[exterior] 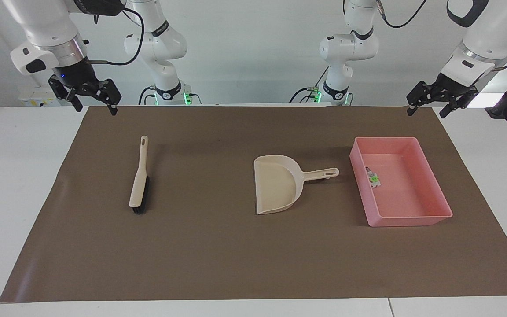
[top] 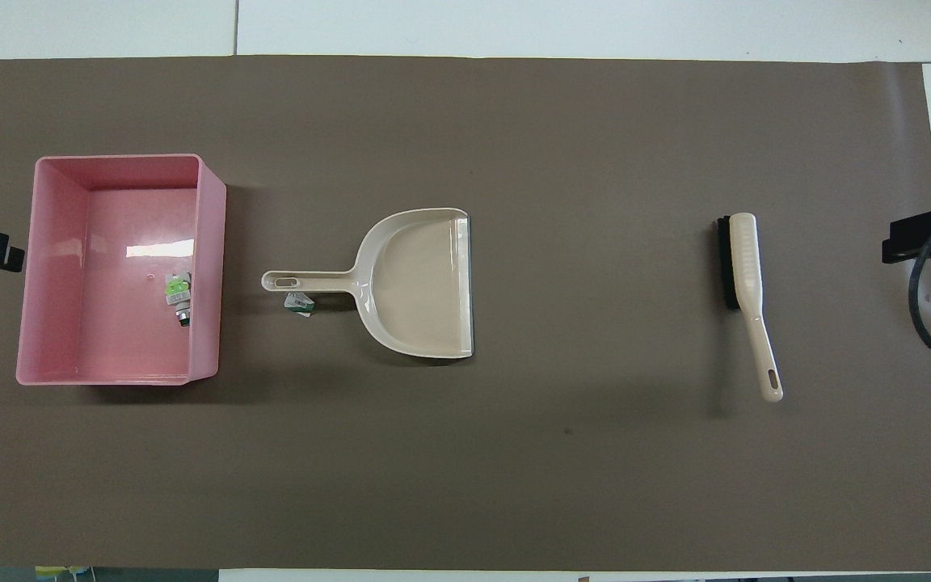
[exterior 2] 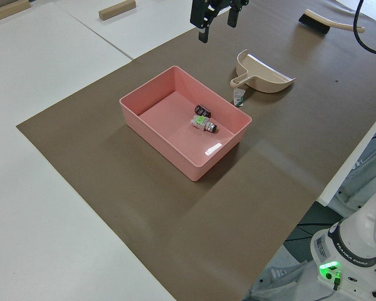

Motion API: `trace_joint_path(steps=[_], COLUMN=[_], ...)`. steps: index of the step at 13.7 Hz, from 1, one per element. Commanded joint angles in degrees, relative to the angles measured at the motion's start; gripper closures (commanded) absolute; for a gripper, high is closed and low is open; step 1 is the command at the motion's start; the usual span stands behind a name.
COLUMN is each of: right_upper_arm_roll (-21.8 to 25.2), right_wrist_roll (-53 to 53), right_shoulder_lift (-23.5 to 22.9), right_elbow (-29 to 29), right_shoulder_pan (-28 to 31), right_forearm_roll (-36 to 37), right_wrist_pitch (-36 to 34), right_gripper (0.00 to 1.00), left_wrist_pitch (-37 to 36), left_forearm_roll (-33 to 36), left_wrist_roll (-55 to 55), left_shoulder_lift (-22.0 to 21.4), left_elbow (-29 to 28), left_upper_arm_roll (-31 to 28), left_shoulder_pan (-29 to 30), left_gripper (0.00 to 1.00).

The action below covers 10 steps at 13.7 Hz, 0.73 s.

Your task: Clean e-waste and dump in bin

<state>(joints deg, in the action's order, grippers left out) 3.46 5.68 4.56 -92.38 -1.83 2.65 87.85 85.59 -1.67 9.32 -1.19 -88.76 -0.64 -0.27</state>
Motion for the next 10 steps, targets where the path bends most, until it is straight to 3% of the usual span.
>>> trace_joint_path(steps=[1,10], right_upper_arm_roll=[-0.12,-0.04], right_wrist_roll=[0.65,0.74], right_shoulder_lift=[0.63,0.63], right_elbow=[-0.61,-0.61], right_shoulder_pan=[0.25,0.25], right_forearm_roll=[-0.19,-0.11], right_wrist_pitch=[0.66,0.75], right_gripper=[0.0,0.0], left_wrist_pitch=[0.02,0.46], left_forearm_roll=[1.23,1.23], left_wrist_roll=[-0.89,-0.89], left_shoulder_lift=[-0.92,-1.01], left_elbow=[-1.06,-1.85], left_upper_arm_roll=[-0.24,-0.07], left_shoulder_pan=[-0.7,-0.7], left_gripper=[0.0,0.0])
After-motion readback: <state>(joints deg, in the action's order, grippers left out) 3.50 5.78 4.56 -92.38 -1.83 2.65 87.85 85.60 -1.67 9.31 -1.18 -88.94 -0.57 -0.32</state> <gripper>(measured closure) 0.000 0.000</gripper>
